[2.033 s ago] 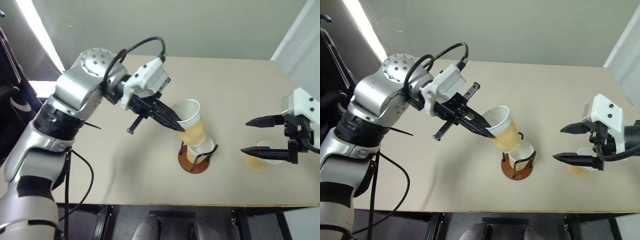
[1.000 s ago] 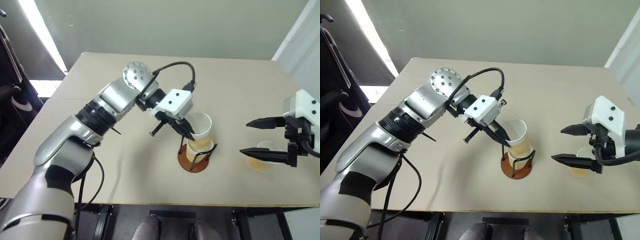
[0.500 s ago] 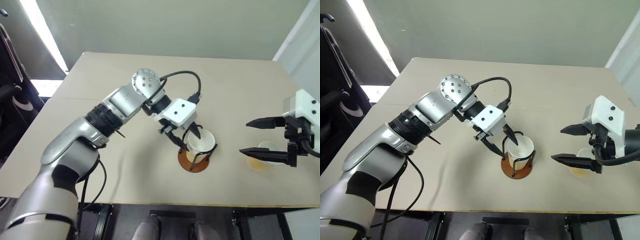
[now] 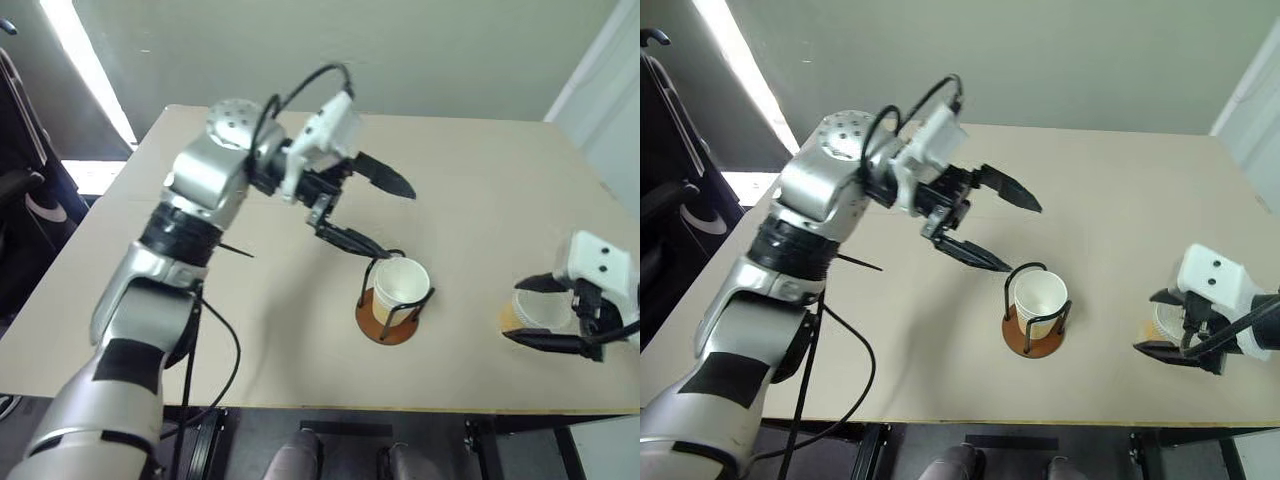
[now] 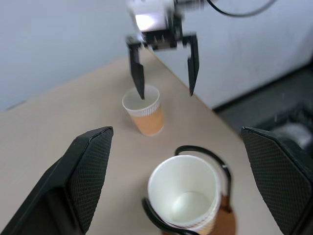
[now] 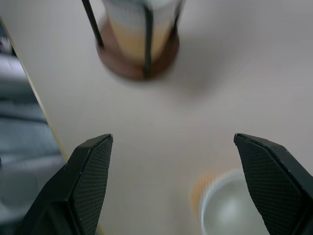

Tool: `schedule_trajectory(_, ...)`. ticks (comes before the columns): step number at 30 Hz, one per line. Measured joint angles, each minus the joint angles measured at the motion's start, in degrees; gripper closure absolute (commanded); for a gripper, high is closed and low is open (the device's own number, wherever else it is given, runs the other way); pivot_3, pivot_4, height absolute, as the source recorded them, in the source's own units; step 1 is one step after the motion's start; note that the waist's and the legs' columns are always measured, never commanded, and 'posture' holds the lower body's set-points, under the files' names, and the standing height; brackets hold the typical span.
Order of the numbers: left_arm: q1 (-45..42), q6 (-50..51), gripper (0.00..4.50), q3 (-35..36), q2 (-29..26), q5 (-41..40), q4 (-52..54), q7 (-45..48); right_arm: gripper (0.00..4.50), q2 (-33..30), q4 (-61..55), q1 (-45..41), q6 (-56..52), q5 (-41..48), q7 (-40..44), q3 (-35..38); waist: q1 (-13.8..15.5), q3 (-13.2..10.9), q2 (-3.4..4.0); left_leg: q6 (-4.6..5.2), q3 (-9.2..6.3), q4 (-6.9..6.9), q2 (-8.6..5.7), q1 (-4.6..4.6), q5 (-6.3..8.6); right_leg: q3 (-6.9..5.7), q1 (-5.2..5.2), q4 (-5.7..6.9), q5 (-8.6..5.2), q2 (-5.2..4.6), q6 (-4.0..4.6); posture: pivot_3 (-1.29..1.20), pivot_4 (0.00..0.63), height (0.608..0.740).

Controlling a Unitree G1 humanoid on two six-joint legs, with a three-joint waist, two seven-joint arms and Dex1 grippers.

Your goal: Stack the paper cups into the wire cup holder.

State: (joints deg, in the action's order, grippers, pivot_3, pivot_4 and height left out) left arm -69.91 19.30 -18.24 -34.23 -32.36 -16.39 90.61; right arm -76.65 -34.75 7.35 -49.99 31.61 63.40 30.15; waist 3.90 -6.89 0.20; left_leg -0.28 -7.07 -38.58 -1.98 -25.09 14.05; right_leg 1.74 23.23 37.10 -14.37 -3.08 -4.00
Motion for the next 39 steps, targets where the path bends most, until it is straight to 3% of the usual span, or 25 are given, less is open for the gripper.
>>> schedule_trajectory(14,9.2,8.4,0.02,9.4,-7.6,0.4,8.6,-2.8,0.43,0.6,8.4,4.1,11.9,-12.3,4.8,-2.7,-0.2,0.0,0.0,0.24,0.0,-0.59,-0.04,0.21,-0.03,0.04,-0.37,-0.01,0.18,0.0,-0.21,0.0,0.15,0.74)
schedule_trajectory(27,14.0,11.3,0.02,12.6,-9.8,0.4,12.6,-6.3,0.43,0.3,16.7,-6.2,17.7,-15.4,5.7,-15.6,-0.4,0.0,0.0,0.24,-0.01,-0.56,-0.05,0.19,-0.04,0.05,-0.37,-0.05,0.21,0.0,-0.23,0.0,0.15,0.74)
schedule_trajectory(30,14.6,12.0,0.0,12.8,-9.9,0.3,13.3,-6.3,1.01,0.3,17.5,-8.1,18.5,-16.1,5.8,-18.3,-0.4,0.0,0.0,0.24,-0.01,-0.55,-0.05,0.19,-0.04,0.04,-0.37,-0.05,0.21,0.0,-0.23,0.0,0.15,0.74)
schedule_trajectory(39,17.2,12.9,0.0,12.6,-12.8,0.6,15.1,-4.0,4.15,0.6,19.0,-11.3,20.0,-17.9,6.2,-24.6,-0.5,0.0,-0.01,0.23,-0.02,-0.5,-0.05,0.2,-0.03,0.05,-0.36,-0.07,0.21,0.0,-0.22,0.0,0.15,0.74)
